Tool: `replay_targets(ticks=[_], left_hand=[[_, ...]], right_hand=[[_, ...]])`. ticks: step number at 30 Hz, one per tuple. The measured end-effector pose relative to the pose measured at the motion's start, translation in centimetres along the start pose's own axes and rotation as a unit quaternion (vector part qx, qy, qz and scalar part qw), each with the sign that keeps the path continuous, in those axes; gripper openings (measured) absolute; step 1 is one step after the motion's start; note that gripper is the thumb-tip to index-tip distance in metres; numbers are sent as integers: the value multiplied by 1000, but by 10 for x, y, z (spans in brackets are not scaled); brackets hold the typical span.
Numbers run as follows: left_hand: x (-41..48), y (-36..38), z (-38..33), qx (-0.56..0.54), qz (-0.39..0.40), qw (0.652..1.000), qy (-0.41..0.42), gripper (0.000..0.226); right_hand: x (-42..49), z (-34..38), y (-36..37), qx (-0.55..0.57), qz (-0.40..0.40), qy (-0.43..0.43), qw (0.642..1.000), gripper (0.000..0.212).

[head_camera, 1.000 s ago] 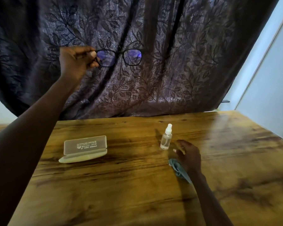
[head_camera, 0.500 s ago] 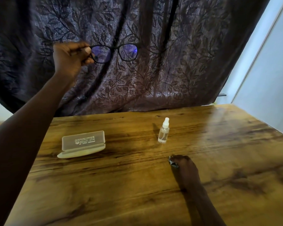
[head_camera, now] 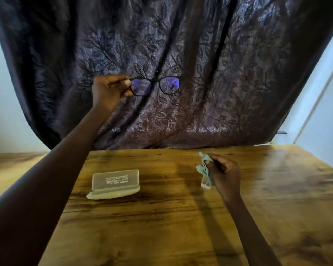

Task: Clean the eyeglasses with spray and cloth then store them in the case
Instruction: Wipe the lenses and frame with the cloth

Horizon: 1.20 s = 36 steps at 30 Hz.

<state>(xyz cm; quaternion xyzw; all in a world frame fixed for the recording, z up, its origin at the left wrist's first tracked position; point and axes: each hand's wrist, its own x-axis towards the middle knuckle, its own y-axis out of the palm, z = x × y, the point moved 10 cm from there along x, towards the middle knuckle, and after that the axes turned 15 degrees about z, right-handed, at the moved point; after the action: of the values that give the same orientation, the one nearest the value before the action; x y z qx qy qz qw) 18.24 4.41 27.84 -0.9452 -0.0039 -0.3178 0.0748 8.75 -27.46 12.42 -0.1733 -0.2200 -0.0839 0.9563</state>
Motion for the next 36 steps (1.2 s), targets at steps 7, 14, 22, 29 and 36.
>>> replay_targets(ticks=[7, 14, 22, 29, 36], left_hand=[[0, -2, -8, 4, -9, 1000, -2, 21], [-6, -3, -12, 21, -18, 1000, 3, 21], [-12, -5, -21, 47, -26, 999, 2, 19], [-17, -8, -19, 17, -34, 999, -9, 18], [-15, 1, -19, 13, -28, 999, -7, 22]], right_hand=[[39, 110, 49, -31, -56, -183, 981, 19], [55, 186, 93, -80, -72, -315, 943, 17], [71, 218, 126, -204, -35, -354, 912, 20], [65, 197, 122, -218, -5, -356, 908, 24], [72, 221, 131, -252, -29, -377, 891, 24]])
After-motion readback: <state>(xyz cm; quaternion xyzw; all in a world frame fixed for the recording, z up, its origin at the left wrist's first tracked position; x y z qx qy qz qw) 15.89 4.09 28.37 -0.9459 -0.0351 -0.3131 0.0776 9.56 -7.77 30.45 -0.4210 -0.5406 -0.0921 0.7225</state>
